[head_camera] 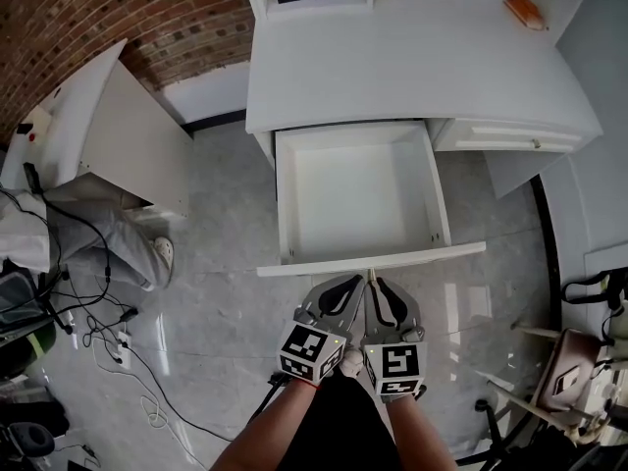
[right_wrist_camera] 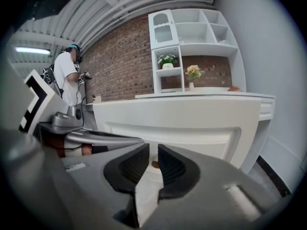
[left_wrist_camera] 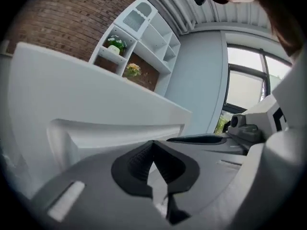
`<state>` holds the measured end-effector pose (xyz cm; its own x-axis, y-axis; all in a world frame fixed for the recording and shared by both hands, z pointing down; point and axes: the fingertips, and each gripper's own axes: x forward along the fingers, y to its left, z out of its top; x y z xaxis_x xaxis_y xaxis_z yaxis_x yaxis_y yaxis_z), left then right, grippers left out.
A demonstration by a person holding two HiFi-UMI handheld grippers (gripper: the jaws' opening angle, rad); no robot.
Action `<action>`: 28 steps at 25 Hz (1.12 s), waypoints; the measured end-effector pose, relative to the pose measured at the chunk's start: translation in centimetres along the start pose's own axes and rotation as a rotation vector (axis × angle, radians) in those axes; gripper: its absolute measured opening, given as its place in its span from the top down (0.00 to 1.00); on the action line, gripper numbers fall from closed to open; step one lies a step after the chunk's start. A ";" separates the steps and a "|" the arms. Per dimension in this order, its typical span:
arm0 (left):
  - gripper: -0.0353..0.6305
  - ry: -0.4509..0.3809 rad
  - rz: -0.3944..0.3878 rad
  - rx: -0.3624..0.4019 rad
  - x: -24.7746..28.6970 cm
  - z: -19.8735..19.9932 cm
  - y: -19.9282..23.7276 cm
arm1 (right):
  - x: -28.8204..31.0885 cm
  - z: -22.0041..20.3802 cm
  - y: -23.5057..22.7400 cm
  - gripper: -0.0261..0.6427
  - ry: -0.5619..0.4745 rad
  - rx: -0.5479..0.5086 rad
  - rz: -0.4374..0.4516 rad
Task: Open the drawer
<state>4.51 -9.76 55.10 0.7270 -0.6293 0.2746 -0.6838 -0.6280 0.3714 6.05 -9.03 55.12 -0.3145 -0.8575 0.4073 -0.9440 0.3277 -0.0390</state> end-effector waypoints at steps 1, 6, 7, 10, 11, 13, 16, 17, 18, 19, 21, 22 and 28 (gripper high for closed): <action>0.95 -0.009 -0.002 -0.024 -0.3 0.4 -0.2 | -0.3 0.8 0.1 0.88 -0.013 -0.008 0.009; 0.95 -0.052 -0.011 -0.051 -1.7 3.2 -1.7 | -2.1 4.2 0.7 0.95 -0.070 -0.024 0.049; 0.95 -0.062 -0.014 -0.045 -2.0 4.0 -2.0 | -2.6 4.8 0.7 0.95 -0.078 -0.018 0.057; 0.95 -0.092 -0.023 -0.026 -3.0 6.4 -2.6 | -4.1 6.5 0.9 0.96 -0.107 -0.011 0.073; 0.95 -0.102 -0.024 -0.019 -3.3 7.2 -2.8 | -4.5 7.0 1.1 0.96 -0.116 -0.015 0.079; 0.95 -0.119 -0.028 -0.005 -4.1 8.7 -3.1 | -5.5 8.1 1.2 0.96 -0.129 -0.024 0.087; 0.95 -0.135 -0.039 0.014 -5.2 10.6 -3.8 | -7.0 9.6 1.2 0.96 -0.143 -0.029 0.091; 0.95 -0.139 -0.043 0.019 -5.5 11.1 -4.1 | -7.5 9.9 1.0 0.96 -0.149 -0.024 0.092; 0.95 -0.142 -0.046 0.024 -5.7 11.5 -4.3 | -7.9 10.3 0.9 0.96 -0.154 -0.023 0.092; 0.95 -0.144 -0.049 0.028 -6.0 12.0 -4.5 | -8.3 10.9 0.7 0.96 -0.153 -0.025 0.091; 0.95 -0.148 -0.053 0.034 -6.5 12.9 -5.0 | -9.3 12.2 0.5 0.96 -0.116 -0.036 0.086; 0.95 -0.151 -0.055 0.036 -6.8 13.4 -5.3 | -9.8 12.7 0.5 0.96 -0.096 -0.040 0.083; 0.95 -0.167 -0.073 0.072 -8.8 16.0 -7.3 | -12.1 15.6 0.4 0.96 -0.172 -0.032 0.075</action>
<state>2.12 -6.91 35.80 0.7586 -0.6444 0.0962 -0.6368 -0.7021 0.3186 7.96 -4.69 35.94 -0.3989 -0.8846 0.2417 -0.9145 0.4033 -0.0331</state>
